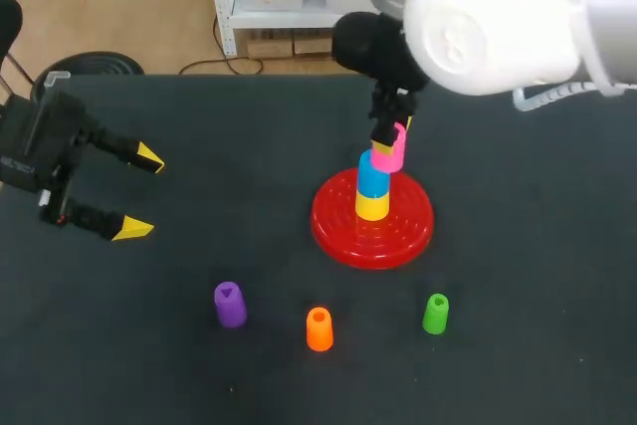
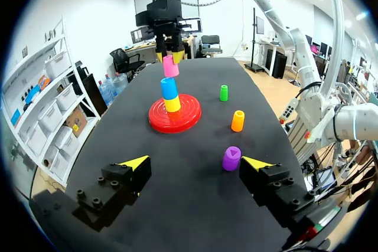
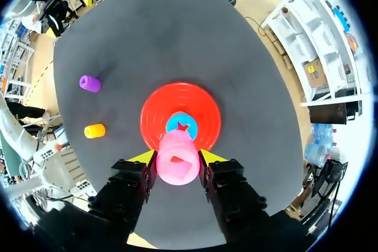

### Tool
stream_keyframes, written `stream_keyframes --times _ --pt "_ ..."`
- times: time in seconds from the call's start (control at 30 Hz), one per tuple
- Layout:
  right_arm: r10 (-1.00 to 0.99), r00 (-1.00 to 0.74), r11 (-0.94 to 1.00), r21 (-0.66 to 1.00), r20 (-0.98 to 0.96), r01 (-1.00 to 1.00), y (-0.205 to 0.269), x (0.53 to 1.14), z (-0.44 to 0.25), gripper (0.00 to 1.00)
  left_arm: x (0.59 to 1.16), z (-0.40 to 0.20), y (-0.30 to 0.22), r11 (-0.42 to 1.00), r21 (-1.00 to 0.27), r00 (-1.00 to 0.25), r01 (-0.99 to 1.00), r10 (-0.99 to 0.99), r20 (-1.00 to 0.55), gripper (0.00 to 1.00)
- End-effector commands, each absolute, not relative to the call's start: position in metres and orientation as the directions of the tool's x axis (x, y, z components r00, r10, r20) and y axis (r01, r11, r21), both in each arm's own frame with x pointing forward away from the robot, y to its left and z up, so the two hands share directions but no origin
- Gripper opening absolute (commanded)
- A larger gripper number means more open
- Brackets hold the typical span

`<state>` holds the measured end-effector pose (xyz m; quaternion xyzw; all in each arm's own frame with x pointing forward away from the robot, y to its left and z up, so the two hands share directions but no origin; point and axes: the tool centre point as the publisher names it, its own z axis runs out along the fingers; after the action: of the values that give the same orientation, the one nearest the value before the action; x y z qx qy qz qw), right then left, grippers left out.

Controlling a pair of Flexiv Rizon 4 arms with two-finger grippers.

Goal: Pick up and stack the cylinders on the red base in this order: pink,purple,orange,green

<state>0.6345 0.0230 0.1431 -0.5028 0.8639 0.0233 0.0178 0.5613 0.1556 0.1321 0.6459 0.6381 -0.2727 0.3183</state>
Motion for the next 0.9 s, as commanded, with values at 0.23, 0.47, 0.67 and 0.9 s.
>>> stream_keyframes --times 0.23,0.47,0.67,0.9 --pt "-0.877 -0.478 0.477 0.019 -0.042 -0.878 0.0282 0.6408 0.1413 0.0 0.5612 0.1308 0.1559 0.018 0.066 0.039 0.998 0.649 -0.76 1.0" --pt "-0.881 -0.47 0.47 0.028 -0.043 -0.882 0.0313 0.6424 0.1386 0.0 0.5612 0.1308 0.1559 0.018 0.066 0.039 0.998 0.649 -0.76 1.0" --pt "-0.885 -0.463 0.462 0.037 -0.04 -0.886 0.0337 0.6397 0.1357 0.0 0.5612 0.1308 0.1559 0.018 0.066 0.039 0.998 0.649 -0.76 1.0" --pt "-0.883 -0.467 0.466 0.032 -0.042 -0.884 0.0342 0.6428 0.1347 0.0 0.5612 0.1308 0.1559 0.018 0.066 0.039 0.998 0.649 -0.76 1.0"
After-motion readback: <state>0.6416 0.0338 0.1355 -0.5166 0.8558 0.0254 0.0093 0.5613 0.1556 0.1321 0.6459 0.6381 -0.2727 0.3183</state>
